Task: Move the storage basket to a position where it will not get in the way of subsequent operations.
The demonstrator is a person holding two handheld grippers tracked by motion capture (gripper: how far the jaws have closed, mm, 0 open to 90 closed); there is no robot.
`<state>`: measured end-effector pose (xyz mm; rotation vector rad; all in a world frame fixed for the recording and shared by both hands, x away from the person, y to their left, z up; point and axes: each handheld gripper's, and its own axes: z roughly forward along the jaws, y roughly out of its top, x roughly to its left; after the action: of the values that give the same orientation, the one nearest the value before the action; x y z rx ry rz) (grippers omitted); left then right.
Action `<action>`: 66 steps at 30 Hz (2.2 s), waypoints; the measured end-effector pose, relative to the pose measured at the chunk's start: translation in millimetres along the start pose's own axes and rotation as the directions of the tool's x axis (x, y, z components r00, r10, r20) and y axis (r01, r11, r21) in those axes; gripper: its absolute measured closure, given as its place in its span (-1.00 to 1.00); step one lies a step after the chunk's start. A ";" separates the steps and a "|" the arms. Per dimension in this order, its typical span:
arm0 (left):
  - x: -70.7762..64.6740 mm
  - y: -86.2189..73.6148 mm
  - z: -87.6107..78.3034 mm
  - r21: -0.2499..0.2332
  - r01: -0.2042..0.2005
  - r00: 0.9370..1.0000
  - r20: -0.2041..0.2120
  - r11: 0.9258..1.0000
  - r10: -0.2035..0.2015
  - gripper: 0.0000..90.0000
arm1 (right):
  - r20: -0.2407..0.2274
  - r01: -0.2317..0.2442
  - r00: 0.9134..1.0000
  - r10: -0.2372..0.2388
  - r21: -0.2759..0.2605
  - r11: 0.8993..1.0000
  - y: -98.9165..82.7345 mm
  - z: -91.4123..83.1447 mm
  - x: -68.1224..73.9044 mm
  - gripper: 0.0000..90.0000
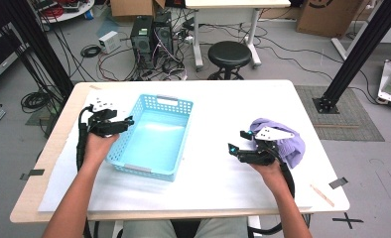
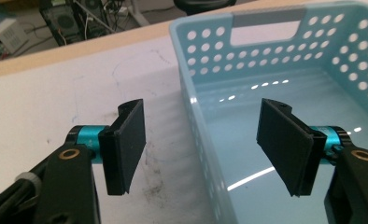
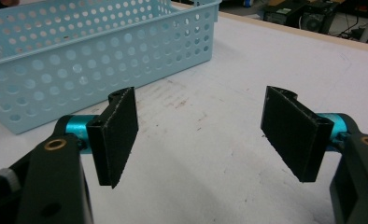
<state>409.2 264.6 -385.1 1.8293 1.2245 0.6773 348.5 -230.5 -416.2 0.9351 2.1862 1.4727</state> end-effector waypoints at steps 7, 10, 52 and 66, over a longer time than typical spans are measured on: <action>-2.9 -3.0 9.0 0.079 -0.041 0.999 -0.003 0.996 0.041 0.29 | 0.005 -0.003 1.000 0.003 -0.004 1.000 -1.0 -2.0 -1.9 -0.38; -5.0 -4.8 12.2 0.115 -0.092 0.996 0.005 0.989 0.092 0.55 | 0.006 -0.002 1.000 0.002 -0.003 1.000 -1.1 -1.5 -1.5 -0.38; 73.8 -55.4 -57.6 -0.029 0.166 0.974 -0.151 0.986 -0.169 0.50 | -0.004 -0.006 1.000 0.006 0.009 1.000 -0.7 4.4 -0.3 -0.38; 61.0 -65.5 -75.2 0.005 0.158 0.968 -0.196 0.987 -0.154 0.70 | -0.004 0.004 1.000 -0.004 0.015 1.000 -0.7 6.2 2.4 -0.38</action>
<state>341.8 358.6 -401.7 1.6921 1.4921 0.7713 350.3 -224.8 -419.2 0.9331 2.2039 1.4596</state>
